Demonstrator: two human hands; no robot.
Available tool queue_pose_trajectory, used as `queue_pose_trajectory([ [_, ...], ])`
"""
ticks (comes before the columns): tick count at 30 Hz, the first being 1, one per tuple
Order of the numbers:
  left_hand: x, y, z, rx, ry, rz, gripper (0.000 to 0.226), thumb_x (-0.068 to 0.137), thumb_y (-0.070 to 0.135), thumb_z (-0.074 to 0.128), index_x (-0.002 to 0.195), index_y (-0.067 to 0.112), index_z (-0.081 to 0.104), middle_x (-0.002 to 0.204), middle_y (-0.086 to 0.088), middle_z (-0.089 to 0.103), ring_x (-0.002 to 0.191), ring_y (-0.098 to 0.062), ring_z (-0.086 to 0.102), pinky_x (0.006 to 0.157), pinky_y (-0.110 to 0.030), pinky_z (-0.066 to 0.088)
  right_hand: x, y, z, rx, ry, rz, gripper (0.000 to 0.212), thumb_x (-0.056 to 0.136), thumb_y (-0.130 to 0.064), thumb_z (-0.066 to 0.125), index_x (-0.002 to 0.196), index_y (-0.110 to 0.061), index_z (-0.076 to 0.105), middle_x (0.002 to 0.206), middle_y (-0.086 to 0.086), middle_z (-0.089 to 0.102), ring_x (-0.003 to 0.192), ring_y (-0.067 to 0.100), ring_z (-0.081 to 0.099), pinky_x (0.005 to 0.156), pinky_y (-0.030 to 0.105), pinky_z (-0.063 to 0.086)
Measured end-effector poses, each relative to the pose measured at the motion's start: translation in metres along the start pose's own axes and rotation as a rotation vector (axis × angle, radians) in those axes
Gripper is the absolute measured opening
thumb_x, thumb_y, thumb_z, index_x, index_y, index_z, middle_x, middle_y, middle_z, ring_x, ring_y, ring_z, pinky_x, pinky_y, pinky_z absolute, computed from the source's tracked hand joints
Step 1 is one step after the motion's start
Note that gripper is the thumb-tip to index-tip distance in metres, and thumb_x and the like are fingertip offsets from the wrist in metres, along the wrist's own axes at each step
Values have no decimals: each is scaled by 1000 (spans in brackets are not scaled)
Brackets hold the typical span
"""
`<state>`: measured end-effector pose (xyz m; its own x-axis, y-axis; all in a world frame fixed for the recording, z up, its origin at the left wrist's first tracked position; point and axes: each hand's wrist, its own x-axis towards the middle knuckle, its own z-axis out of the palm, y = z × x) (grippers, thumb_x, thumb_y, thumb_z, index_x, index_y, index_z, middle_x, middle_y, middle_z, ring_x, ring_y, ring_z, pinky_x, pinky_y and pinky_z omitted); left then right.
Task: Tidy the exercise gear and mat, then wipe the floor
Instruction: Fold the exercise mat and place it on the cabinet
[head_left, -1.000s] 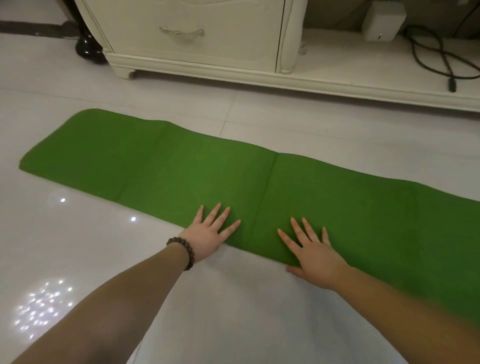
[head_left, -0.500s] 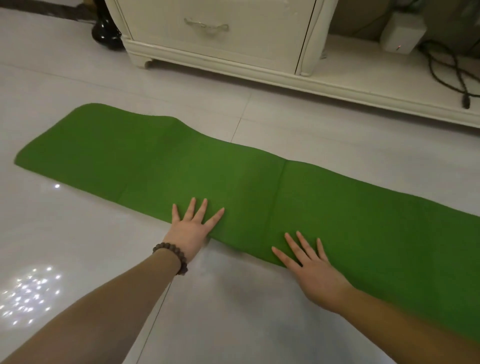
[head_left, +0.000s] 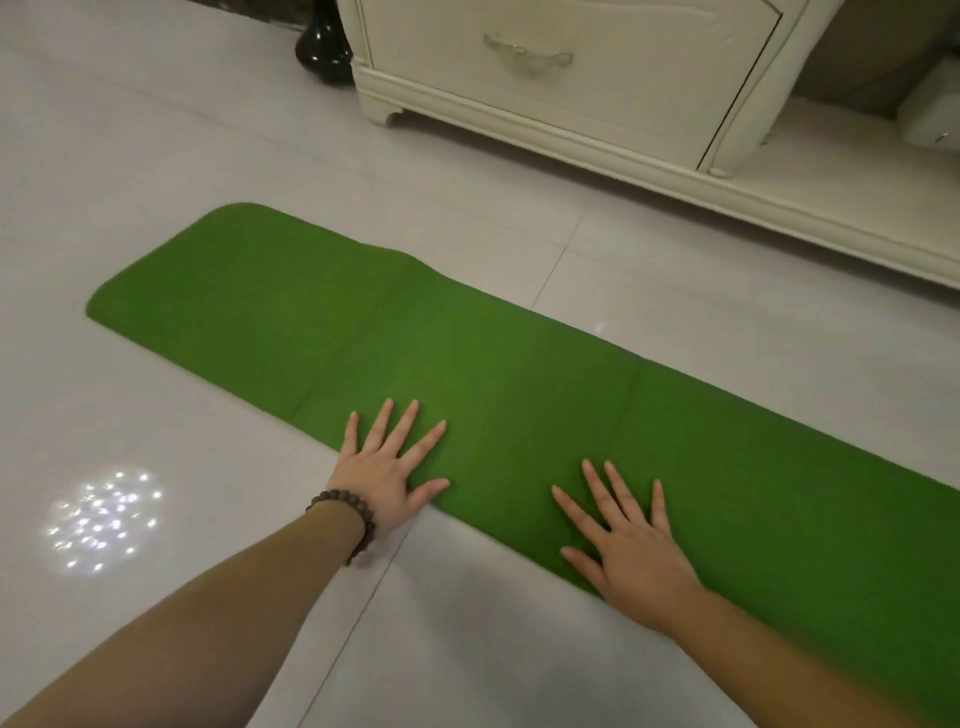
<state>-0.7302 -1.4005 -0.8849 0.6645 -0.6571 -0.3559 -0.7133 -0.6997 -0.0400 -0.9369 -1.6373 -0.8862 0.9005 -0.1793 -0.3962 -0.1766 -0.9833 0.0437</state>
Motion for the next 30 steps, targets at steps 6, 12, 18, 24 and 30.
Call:
queue_pose_trajectory([
  [6, 36, -63, -14, 17, -27, -168, 83, 70, 85, -9, 142, 47, -27, 153, 0, -31, 142, -29, -27, 112, -65, -8, 65, -32, -26, 20, -5, -44, 63, 92, -71, 9, 146, -46, -12, 159, 7, -6, 145, 33, -9, 111, 57, -10],
  [12, 55, -79, -4, -154, 66, -269, 94, 71, 88, -2, 147, 38, -21, 157, -12, -24, 144, -35, -22, 113, -62, -4, 166, -114, -84, 112, 45, -243, 58, 89, -61, -4, 145, -46, -15, 154, -8, -27, 141, 19, -29, 114, 59, -11],
  [18, 56, -83, -1, -212, 92, -262, 103, 75, 86, 5, 153, 20, -9, 159, -10, -18, 144, -32, -24, 112, -62, -7, 279, -173, -129, 151, 137, -351, 52, 97, -52, 5, 146, -44, -10, 156, -13, -20, 143, 15, -24, 115, 54, -12],
  [24, 57, -86, 2, -241, 109, -237, 103, 76, 86, 12, 153, 20, -9, 159, -10, -17, 143, -32, -25, 110, -64, -10, 337, -123, -126, 80, 167, -41, 57, 92, -63, -1, 146, -46, -10, 159, -8, -14, 146, 16, -15, 115, 56, -7],
  [30, 57, -87, 3, -239, 101, -236, 103, 76, 85, 11, 154, 18, -3, 159, -12, -13, 145, -33, -20, 110, -66, -8, 270, -154, -109, 212, 222, 48, 55, 97, -51, 3, 149, -34, -5, 159, -3, -11, 146, 19, -15, 115, 56, -10],
])
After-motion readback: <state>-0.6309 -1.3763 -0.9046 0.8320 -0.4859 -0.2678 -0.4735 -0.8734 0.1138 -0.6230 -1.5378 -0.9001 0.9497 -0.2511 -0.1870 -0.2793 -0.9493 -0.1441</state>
